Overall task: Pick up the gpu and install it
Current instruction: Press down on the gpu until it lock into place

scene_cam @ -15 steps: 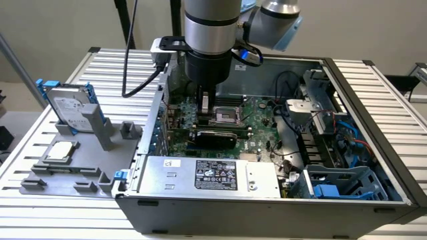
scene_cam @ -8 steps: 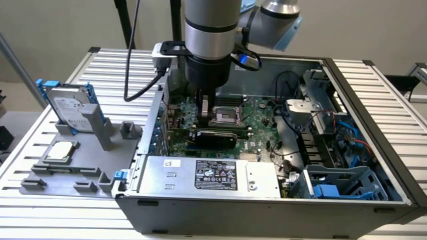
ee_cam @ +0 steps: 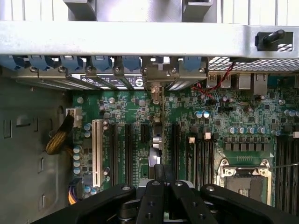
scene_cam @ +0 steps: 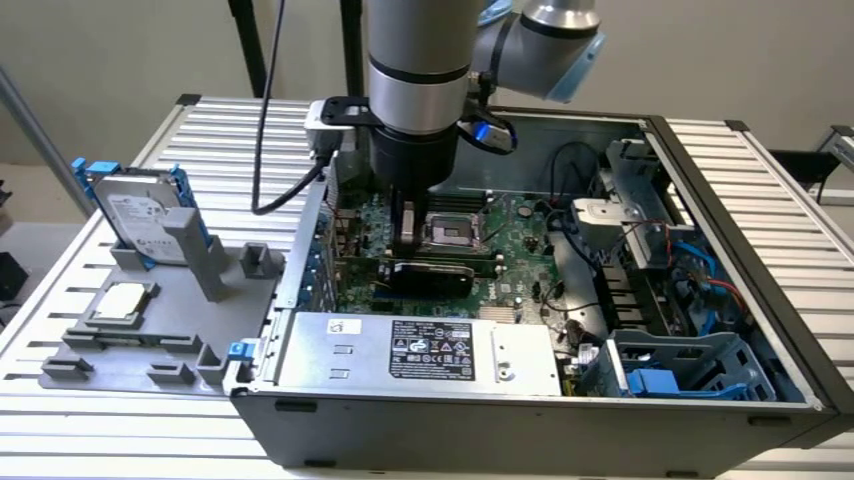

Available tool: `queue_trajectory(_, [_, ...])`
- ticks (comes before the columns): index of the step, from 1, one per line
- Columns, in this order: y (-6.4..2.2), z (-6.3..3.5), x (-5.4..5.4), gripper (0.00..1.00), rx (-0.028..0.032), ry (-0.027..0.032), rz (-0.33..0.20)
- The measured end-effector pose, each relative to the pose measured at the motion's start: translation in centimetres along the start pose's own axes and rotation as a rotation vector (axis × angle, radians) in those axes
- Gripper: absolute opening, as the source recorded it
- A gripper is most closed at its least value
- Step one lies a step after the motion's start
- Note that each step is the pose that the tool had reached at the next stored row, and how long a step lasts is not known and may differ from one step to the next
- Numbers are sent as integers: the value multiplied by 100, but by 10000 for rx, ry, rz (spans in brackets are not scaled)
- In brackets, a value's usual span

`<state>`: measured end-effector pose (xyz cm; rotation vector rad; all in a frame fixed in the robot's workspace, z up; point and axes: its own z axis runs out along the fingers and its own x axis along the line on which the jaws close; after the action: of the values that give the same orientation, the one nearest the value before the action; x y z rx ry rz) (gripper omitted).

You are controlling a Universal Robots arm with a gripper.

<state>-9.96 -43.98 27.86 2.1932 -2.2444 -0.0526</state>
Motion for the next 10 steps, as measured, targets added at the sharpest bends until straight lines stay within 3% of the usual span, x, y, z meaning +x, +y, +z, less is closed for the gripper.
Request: queue_trajectory(10, [13, 171, -8, 11, -12, 24, 0])
